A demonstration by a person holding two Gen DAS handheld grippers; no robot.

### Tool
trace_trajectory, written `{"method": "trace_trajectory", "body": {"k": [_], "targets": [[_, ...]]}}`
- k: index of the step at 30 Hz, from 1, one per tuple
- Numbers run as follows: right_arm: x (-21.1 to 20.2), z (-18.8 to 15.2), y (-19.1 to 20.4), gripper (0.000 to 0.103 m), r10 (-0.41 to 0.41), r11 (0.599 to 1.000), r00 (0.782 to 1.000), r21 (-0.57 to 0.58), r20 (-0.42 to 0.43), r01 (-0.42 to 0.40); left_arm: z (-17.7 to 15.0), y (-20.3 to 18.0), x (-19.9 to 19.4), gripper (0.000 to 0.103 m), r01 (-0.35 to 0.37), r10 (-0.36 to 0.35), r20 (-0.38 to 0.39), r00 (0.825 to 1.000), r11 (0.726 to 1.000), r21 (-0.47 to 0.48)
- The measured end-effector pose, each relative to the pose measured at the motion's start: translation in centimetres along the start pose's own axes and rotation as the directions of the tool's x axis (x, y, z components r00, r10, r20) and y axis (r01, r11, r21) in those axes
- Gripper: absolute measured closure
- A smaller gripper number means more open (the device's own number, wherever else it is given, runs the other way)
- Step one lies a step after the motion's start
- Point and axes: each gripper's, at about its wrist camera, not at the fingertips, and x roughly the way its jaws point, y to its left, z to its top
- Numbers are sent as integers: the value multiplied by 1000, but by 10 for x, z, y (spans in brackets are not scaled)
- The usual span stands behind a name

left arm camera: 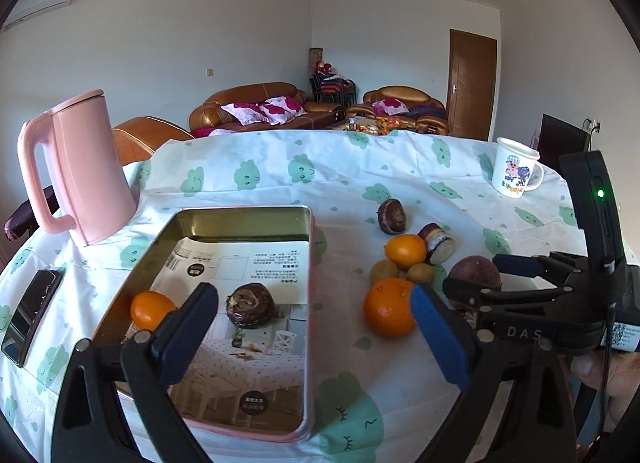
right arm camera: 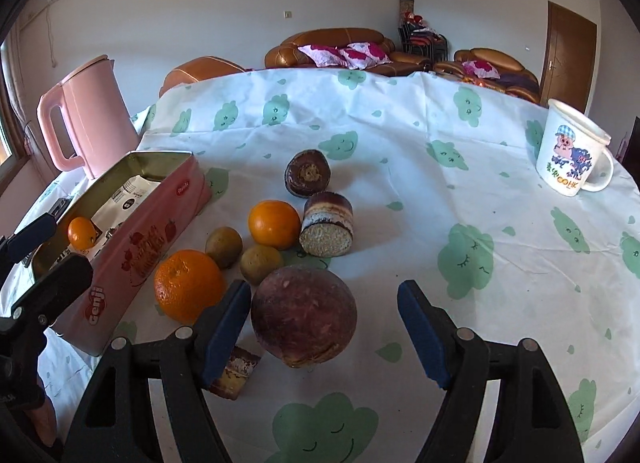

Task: Organize fruits
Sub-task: 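Grasp the large purple fruit with the right tool while the left tool grasps a layered cake roll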

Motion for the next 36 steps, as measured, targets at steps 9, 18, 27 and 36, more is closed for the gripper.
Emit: {"method": "trace_trajectory", "body": {"k": [9, 18, 27, 36], "targets": [[-32, -10, -11, 50, -41, 998, 993, 41, 113, 36, -6, -38, 3, 19, 88, -85, -50, 995, 995, 56], [-37, -11, -34, 50, -74, 992, 990, 111, 118, 61, -15, -75, 22, 51, 216, -200, -176, 964, 973, 76], [-29, -10, -38, 50, -58, 991, 995, 127, 78, 48, -17, -94, 40, 67, 220, -188, -238, 953, 969, 115], [-40, -13, -38, 50, -43, 992, 990, 125, 136, 26, -14, -73, 19, 68, 205, -200, -108, 974, 978, 36]]}}
